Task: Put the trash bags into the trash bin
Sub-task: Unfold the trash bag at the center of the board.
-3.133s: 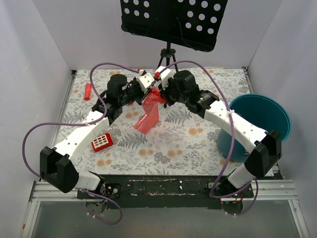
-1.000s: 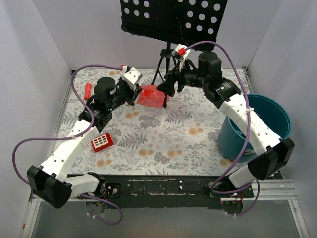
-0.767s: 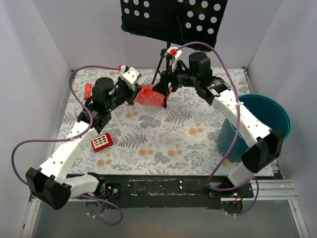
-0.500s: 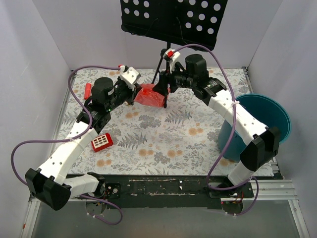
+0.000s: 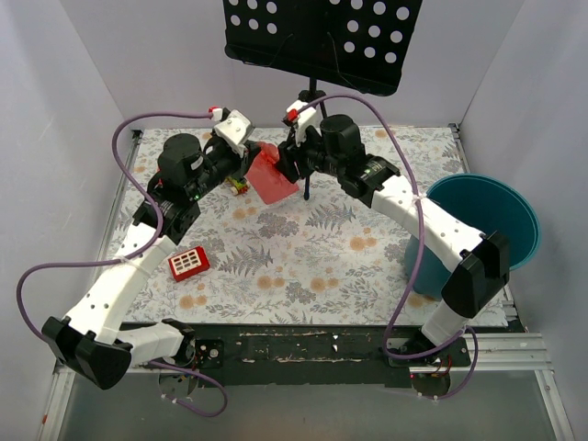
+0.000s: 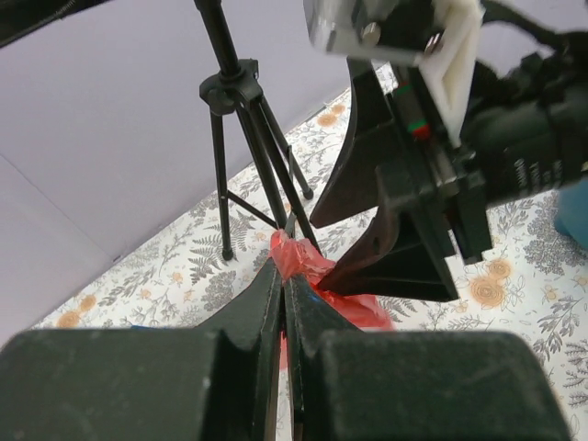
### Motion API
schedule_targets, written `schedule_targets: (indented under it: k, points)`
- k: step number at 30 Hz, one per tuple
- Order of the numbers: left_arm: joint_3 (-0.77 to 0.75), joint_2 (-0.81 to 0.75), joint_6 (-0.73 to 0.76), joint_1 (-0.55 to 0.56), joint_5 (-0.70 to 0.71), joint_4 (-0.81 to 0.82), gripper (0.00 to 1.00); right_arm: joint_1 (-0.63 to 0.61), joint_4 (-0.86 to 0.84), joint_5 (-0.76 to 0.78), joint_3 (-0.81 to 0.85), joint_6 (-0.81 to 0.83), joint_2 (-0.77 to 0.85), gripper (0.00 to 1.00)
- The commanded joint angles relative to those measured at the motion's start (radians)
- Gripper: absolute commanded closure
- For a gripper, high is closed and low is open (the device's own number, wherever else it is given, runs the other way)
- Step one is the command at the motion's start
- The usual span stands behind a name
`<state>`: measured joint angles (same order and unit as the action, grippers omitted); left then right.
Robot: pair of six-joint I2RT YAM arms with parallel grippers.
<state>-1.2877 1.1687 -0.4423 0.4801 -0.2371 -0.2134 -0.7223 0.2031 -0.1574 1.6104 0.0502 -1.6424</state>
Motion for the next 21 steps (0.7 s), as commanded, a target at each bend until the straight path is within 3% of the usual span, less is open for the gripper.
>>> schedule_targets:
  k: [1, 10, 15, 21]
  points:
    - [-0.058, -0.01, -0.007, 0.0, 0.007, -0.02, 1.0, 0.001, -0.116, 0.153, -0.055, 0.056, 0.016, 0.38]
    - [-0.039, -0.027, 0.031, -0.005, 0.07, 0.003, 1.0, 0.032, -0.093, 0.28, -0.09, 0.134, 0.062, 0.49]
    - [-0.022, -0.03, 0.037, -0.005, 0.091, 0.014, 1.0, 0.113, -0.074, 0.248, -0.19, 0.155, 0.113, 0.49]
    - [0.002, -0.035, 0.028, -0.005, 0.116, 0.04, 1.0, 0.124, -0.06, 0.201, -0.317, 0.178, 0.208, 0.48]
